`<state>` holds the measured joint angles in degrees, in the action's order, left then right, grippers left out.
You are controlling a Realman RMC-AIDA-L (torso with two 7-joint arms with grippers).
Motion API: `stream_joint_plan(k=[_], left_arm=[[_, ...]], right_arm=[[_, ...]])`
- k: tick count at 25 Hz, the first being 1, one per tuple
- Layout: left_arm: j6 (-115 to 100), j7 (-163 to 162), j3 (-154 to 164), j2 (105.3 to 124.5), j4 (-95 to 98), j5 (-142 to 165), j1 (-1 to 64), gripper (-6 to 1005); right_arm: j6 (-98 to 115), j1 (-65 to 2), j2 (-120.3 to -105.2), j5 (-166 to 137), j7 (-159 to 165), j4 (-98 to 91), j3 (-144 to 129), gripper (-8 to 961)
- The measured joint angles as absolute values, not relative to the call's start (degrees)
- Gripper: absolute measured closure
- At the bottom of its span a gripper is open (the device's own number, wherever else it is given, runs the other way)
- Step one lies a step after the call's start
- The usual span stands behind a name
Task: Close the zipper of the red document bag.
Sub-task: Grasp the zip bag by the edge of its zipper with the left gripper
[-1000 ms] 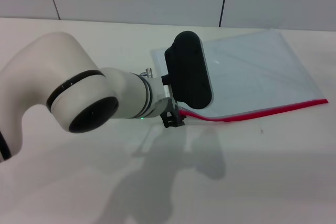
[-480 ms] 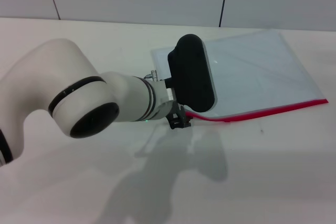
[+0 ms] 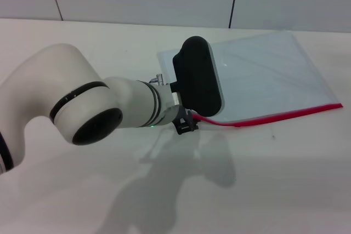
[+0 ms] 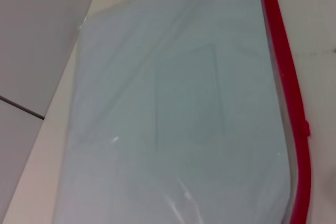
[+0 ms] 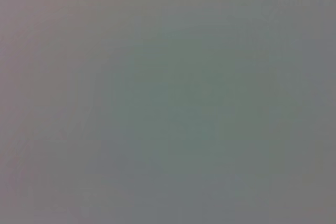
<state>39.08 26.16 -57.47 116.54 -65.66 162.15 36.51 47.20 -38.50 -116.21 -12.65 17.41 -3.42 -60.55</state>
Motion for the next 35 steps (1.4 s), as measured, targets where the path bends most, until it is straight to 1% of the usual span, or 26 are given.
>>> stream_joint_plan(k=[7, 12, 18, 26, 35], left_arm=[[38.7, 26.0, -58.0, 116.54, -65.4, 162.2, 36.5, 418], [37.3, 25.9, -57.9, 116.54, -64.2, 161.9, 36.5, 443], [35.8, 25.9, -58.0, 116.54, -63.4, 161.5, 36.5, 635], [34.8, 24.7, -58.1, 116.54, -62.8, 161.4, 37.0, 841], [34.6, 21.0, -59.9, 116.54, -62.3, 162.1, 37.8, 904]], right_arm=[[47.2, -38.5, -116.28, -12.7, 17.4, -3.4, -60.6, 439], [47.2, -38.5, -116.28, -12.7, 17.4, -3.4, -60.6, 439], [47.2, -38.6, -116.28, -12.7, 17.4, -3.2, -60.6, 439], [47.2, -38.6, -116.28, -12.7, 17.5, -3.2, -60.6, 440], [47.2, -38.6, -116.28, -13.0, 18.7, -3.3, -60.9, 440]])
